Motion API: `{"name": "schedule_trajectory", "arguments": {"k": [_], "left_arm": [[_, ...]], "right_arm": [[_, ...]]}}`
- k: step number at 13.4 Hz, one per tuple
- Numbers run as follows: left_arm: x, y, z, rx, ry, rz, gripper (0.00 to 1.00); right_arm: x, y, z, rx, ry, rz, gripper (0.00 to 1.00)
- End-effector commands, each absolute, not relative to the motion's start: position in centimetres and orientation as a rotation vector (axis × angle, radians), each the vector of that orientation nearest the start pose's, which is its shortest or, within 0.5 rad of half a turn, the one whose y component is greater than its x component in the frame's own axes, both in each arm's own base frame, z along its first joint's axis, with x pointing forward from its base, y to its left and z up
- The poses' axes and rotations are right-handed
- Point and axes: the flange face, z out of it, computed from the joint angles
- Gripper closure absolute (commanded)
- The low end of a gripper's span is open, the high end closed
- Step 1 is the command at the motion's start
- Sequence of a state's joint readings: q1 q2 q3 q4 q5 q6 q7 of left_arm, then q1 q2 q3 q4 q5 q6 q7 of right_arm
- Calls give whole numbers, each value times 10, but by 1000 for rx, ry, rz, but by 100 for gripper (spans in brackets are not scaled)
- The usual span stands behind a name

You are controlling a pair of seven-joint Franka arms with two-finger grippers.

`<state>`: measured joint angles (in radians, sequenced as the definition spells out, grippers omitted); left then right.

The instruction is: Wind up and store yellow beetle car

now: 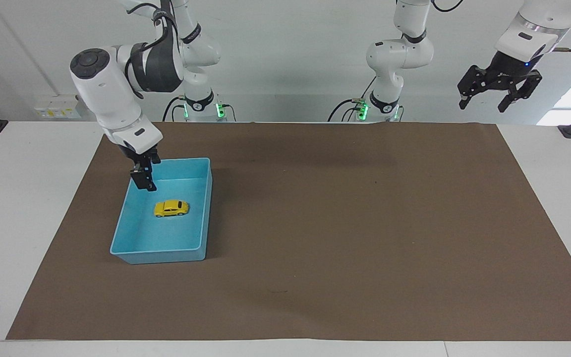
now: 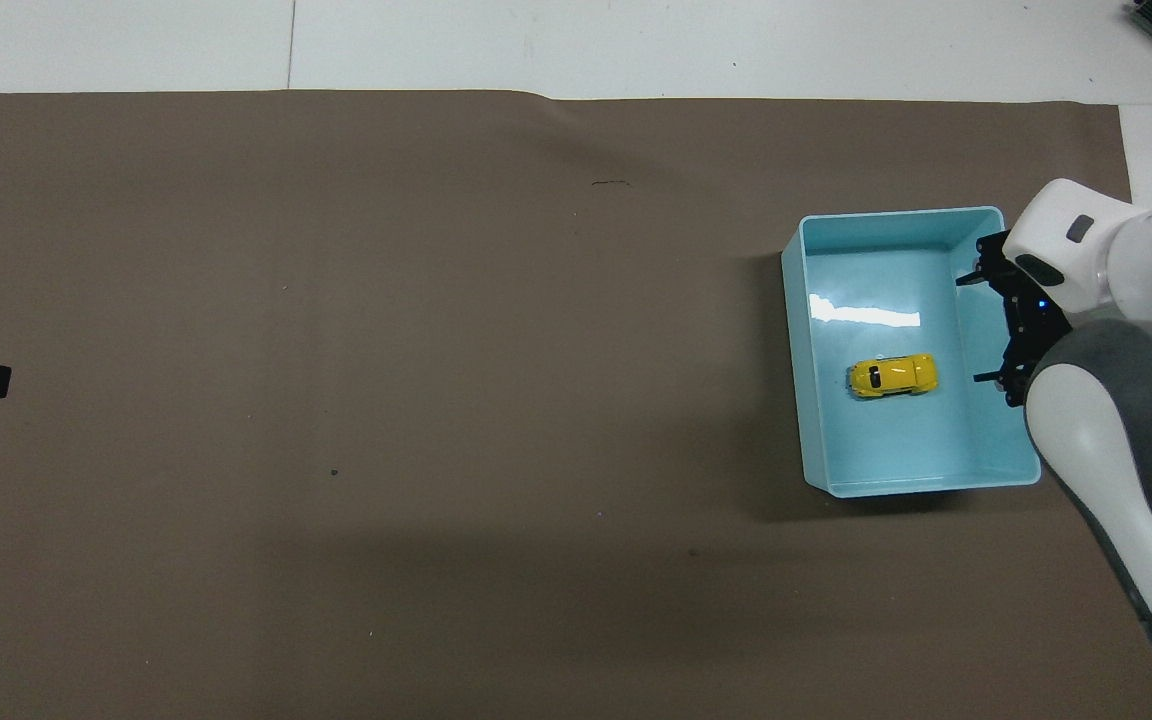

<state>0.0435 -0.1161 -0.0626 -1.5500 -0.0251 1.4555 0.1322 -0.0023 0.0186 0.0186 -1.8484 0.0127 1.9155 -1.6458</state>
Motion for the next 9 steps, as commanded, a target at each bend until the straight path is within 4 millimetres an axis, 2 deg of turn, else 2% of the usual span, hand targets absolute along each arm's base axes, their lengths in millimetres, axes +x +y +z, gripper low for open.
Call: {"name": "schedule_trajectory", "arguments": {"k": [1, 5, 9], "left_arm": [[503, -12, 687, -3149, 225, -20, 0], [503, -12, 687, -3149, 225, -23, 0], [502, -12, 688, -3149, 225, -28, 0]], "right_arm": [[570, 21, 528, 2156, 2255, 79, 0], [568, 35, 531, 2185, 2226, 84, 0], [566, 24, 536, 2204, 2211, 81, 0]]}}
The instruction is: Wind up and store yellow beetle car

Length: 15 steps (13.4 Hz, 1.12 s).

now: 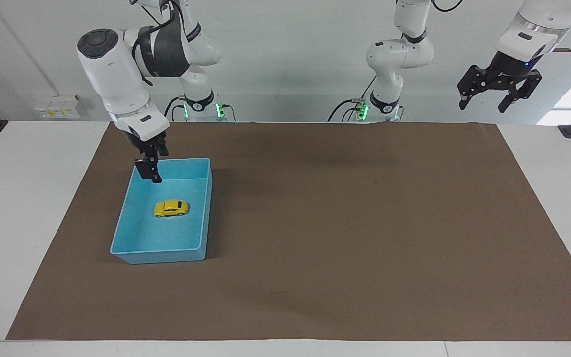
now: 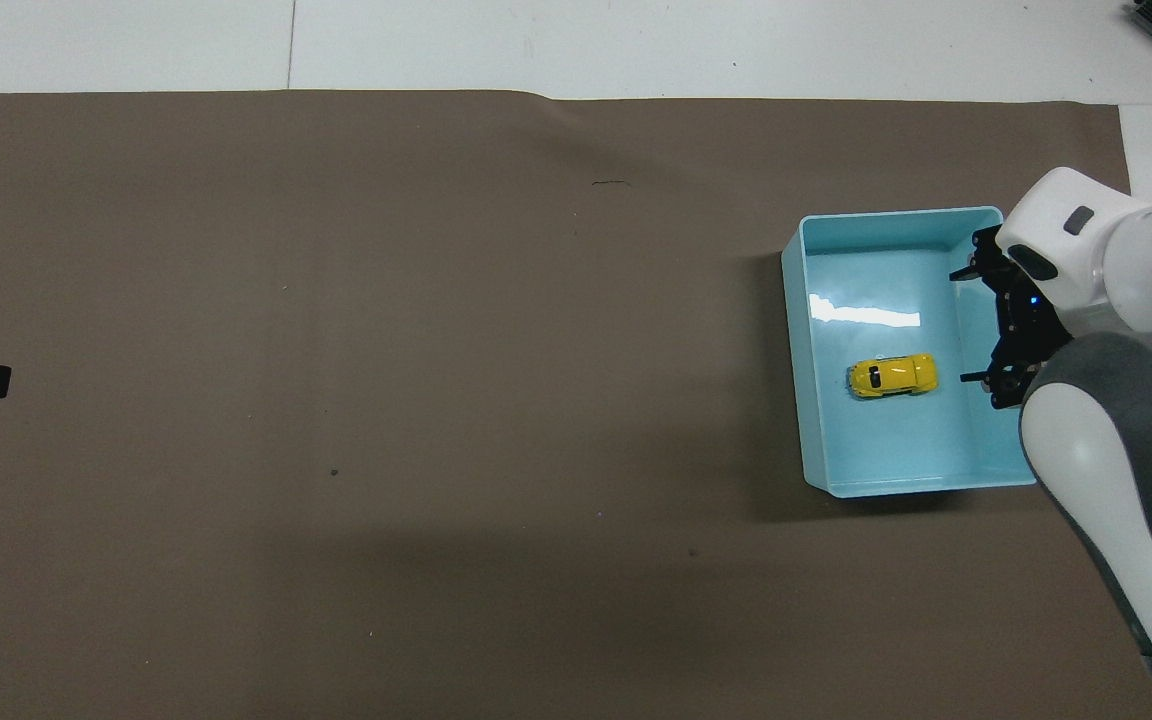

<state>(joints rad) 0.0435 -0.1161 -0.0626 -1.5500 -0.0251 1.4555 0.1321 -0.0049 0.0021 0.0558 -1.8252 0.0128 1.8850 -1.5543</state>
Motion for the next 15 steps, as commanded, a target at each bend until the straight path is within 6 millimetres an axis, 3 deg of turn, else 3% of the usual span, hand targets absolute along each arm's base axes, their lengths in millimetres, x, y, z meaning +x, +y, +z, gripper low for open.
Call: {"name": "schedule_trajectory", "arguments": {"k": [1, 3, 10, 12, 15], "left_arm": [[502, -12, 688, -3149, 225, -25, 0], [502, -12, 687, -3149, 225, -23, 0], [502, -12, 688, -3149, 225, -28, 0], [502, -12, 687, -3149, 225, -23, 0], [502, -12, 687, -3149, 225, -23, 0]], "right_arm": [[566, 29, 539, 2195, 2212, 90, 0], [565, 48, 551, 2162, 2226, 118, 0], [553, 51, 572, 2454, 1922, 117, 0], [548, 50, 599, 2529, 1816, 135, 0], [547, 48, 604, 2631, 1679, 129, 0]]}}
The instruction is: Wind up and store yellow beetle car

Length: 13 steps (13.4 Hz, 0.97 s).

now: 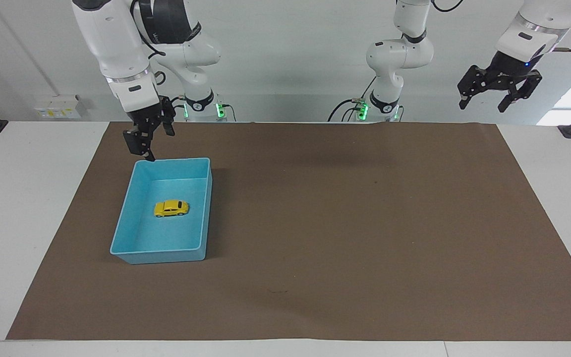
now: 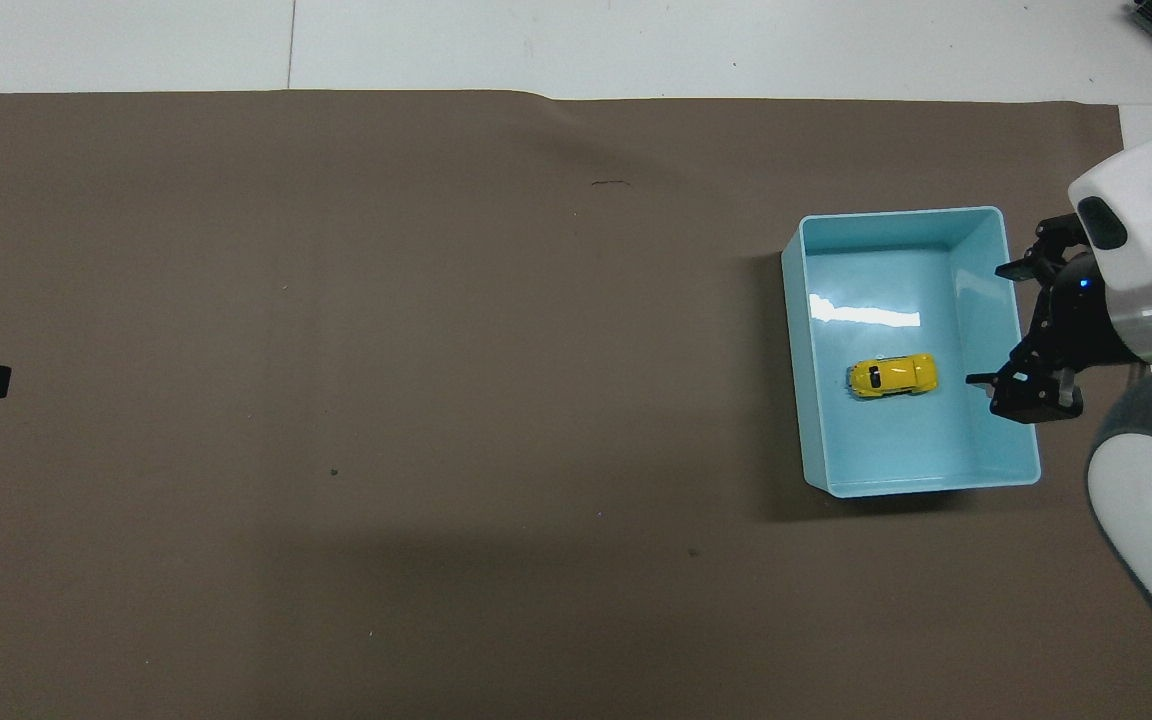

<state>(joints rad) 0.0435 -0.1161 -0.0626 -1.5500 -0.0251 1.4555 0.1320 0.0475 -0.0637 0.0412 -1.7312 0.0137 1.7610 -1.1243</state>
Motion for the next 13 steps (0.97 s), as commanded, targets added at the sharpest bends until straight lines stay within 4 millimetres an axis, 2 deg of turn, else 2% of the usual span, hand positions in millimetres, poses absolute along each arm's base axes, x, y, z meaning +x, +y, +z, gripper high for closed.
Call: {"name": "schedule_trajectory", "arguments": {"k": [1, 4, 6, 8, 9, 11, 13], "left_arm": [[503, -12, 688, -3149, 225, -25, 0], [502, -12, 688, -3149, 225, -25, 0], [502, -12, 688, -3149, 225, -25, 0], [502, -12, 688, -3149, 225, -28, 0], [502, -12, 688, -3149, 225, -25, 0], [502, -12, 687, -3149, 222, -23, 0], [502, -12, 688, -3149, 225, -25, 0]], "right_arm": [[546, 46, 612, -2715, -1601, -130, 0], [539, 42, 637, -2889, -1218, -94, 0], [536, 47, 639, -2975, -961, -69, 0], [532, 52, 649, -3034, -740, -53, 0], [530, 53, 658, -3067, -570, -61, 0], [529, 56, 664, -3089, -434, -68, 0], [528, 47, 663, -3101, -330, -46, 0]]}}
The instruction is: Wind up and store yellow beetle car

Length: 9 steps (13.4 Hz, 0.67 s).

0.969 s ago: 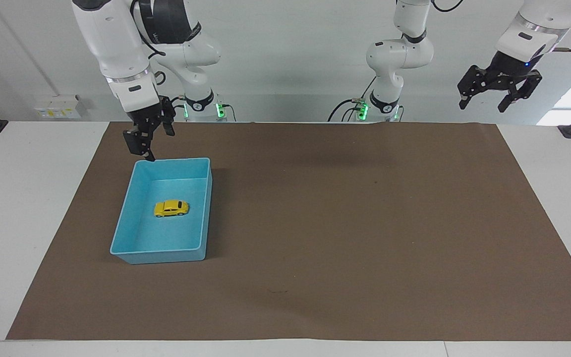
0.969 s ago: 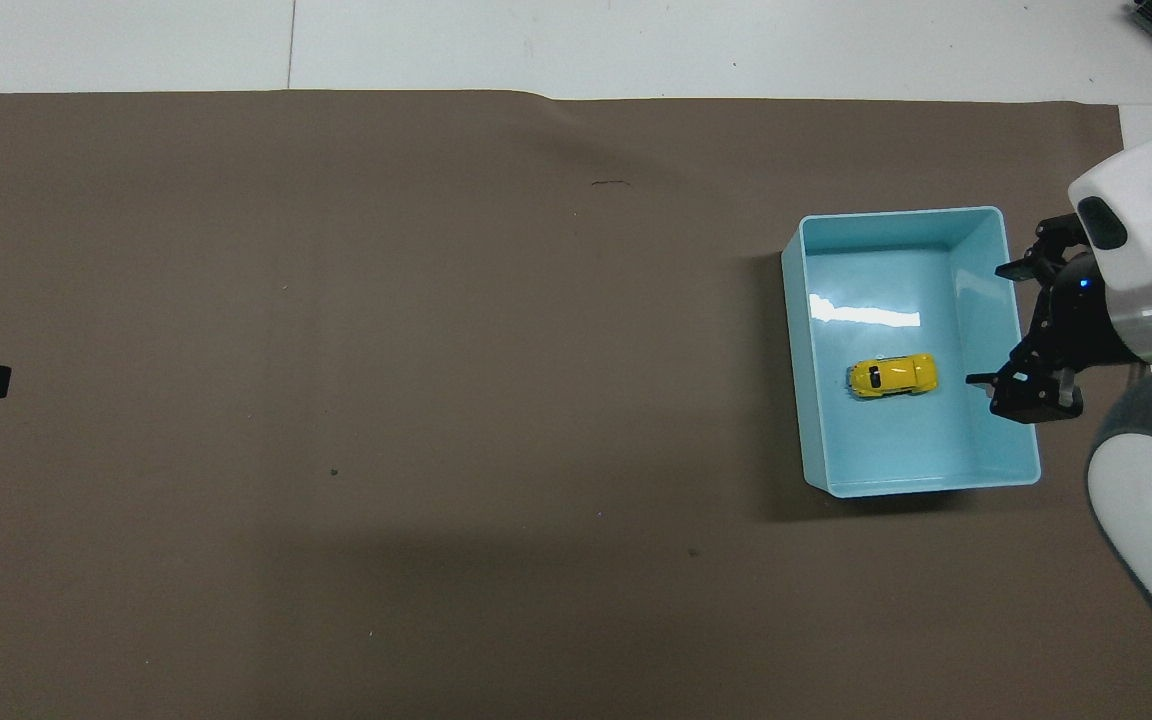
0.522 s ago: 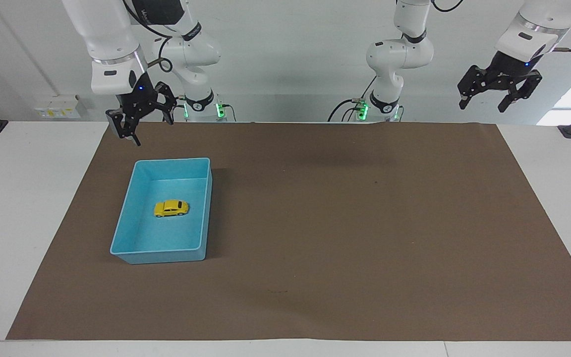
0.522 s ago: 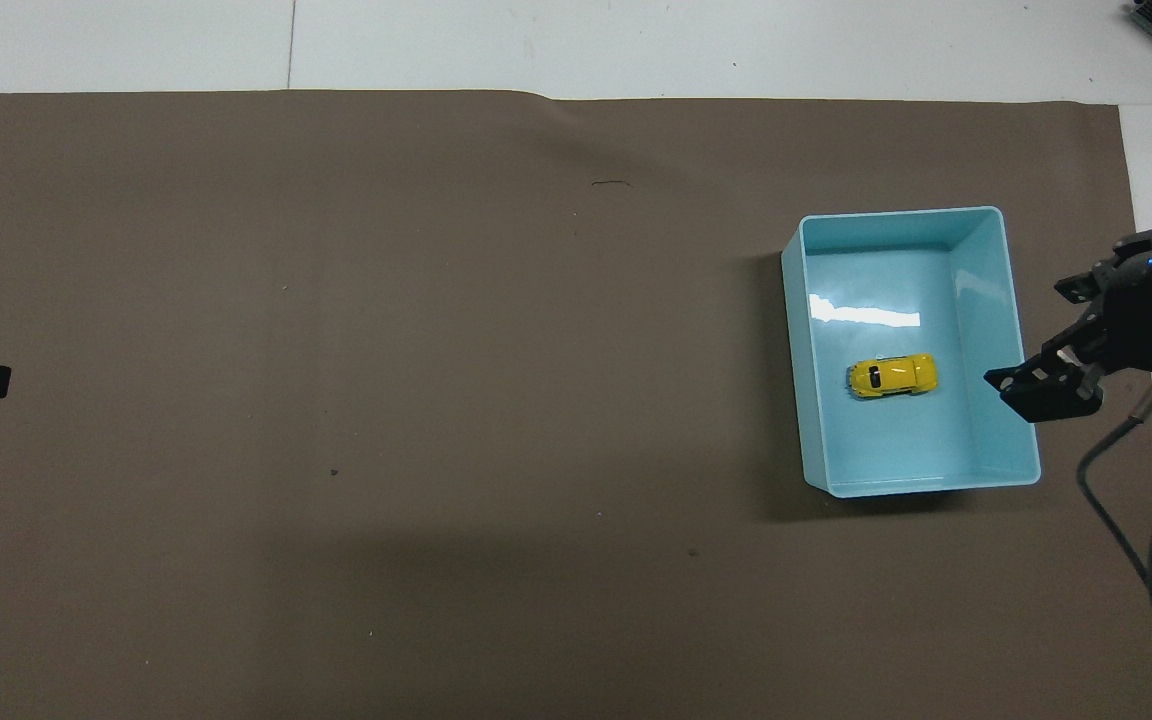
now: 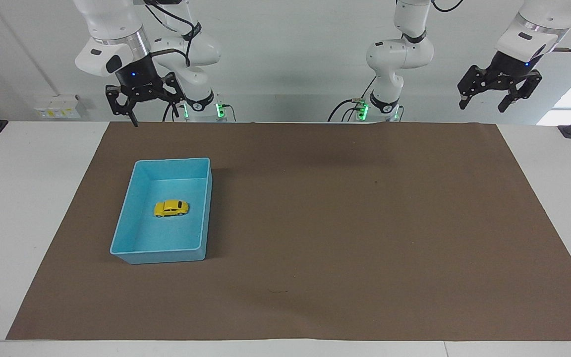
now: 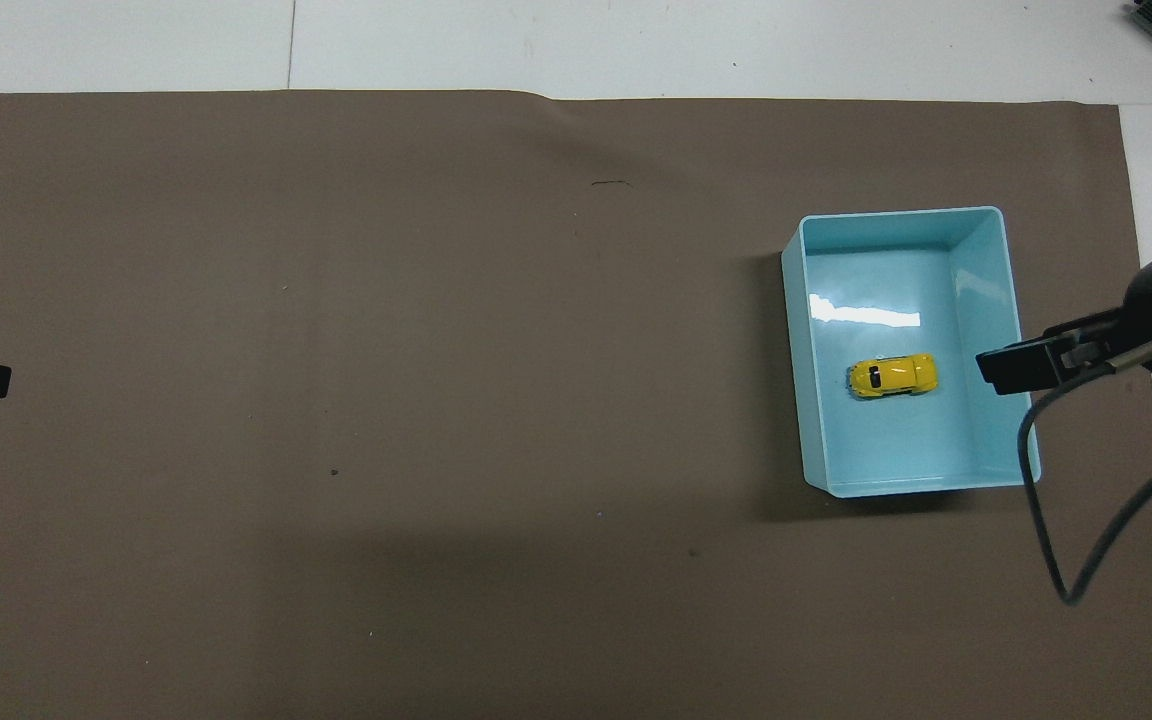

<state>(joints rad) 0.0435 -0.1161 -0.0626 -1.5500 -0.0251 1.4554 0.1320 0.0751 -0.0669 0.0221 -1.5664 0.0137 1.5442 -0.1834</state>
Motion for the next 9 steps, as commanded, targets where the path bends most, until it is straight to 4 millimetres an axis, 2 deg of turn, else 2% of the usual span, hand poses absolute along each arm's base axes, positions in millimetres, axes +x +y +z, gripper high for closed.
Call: {"name": "schedule_trajectory", "arguments": {"k": [1, 4, 9], "left_arm": [[502, -12, 688, -3149, 225, -25, 0], [502, -12, 688, -3149, 225, -25, 0], [502, -12, 688, -3149, 225, -25, 0]], "right_arm": [[527, 45, 662, -3107, -254, -31, 0], [527, 49, 662, -3117, 28, -28, 0], [528, 42, 662, -3117, 86, -32, 0]]}}
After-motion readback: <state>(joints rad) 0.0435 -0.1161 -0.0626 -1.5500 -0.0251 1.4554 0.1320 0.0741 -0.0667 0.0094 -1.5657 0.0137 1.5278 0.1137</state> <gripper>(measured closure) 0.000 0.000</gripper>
